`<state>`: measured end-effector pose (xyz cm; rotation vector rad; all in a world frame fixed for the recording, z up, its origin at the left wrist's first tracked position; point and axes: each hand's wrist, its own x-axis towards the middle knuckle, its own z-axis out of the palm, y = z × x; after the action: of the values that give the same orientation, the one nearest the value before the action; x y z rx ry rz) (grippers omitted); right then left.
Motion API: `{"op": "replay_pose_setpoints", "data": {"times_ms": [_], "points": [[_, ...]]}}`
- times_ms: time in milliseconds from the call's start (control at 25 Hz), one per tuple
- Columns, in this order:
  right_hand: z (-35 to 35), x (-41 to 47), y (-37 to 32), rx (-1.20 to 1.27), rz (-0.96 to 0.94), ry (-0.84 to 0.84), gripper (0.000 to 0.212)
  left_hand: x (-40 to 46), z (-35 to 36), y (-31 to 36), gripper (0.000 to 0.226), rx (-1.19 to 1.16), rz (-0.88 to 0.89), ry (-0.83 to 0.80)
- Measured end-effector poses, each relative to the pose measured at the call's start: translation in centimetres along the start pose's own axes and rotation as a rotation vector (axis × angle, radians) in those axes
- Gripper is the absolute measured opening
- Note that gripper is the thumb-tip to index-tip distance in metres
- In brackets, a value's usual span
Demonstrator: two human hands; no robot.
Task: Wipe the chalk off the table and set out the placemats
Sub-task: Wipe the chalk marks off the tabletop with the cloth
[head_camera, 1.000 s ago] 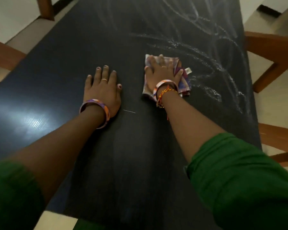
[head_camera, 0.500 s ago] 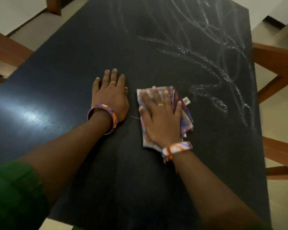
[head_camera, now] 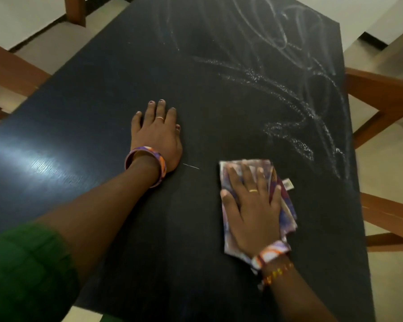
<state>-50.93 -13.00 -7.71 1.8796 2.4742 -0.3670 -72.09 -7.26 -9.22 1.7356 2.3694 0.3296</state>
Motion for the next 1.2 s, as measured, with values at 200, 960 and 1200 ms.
{"op": "replay_pose_setpoints", "data": {"times_ms": [200,960,1200], "points": [[-0.6,8.1,1.7,0.049,0.067,0.096,0.050,0.0,-0.1,-0.1,0.049,-0.009,0.006,0.000],[-2.7,17.0,5.1,0.134,0.249,0.082,0.050,4.7,2.3,11.4,0.049,-0.002,0.327,-0.077],[-3.5,12.1,14.0,0.131,0.494,0.223,0.046,5.4,3.1,11.5,0.044,-0.061,0.319,-0.029]]}}
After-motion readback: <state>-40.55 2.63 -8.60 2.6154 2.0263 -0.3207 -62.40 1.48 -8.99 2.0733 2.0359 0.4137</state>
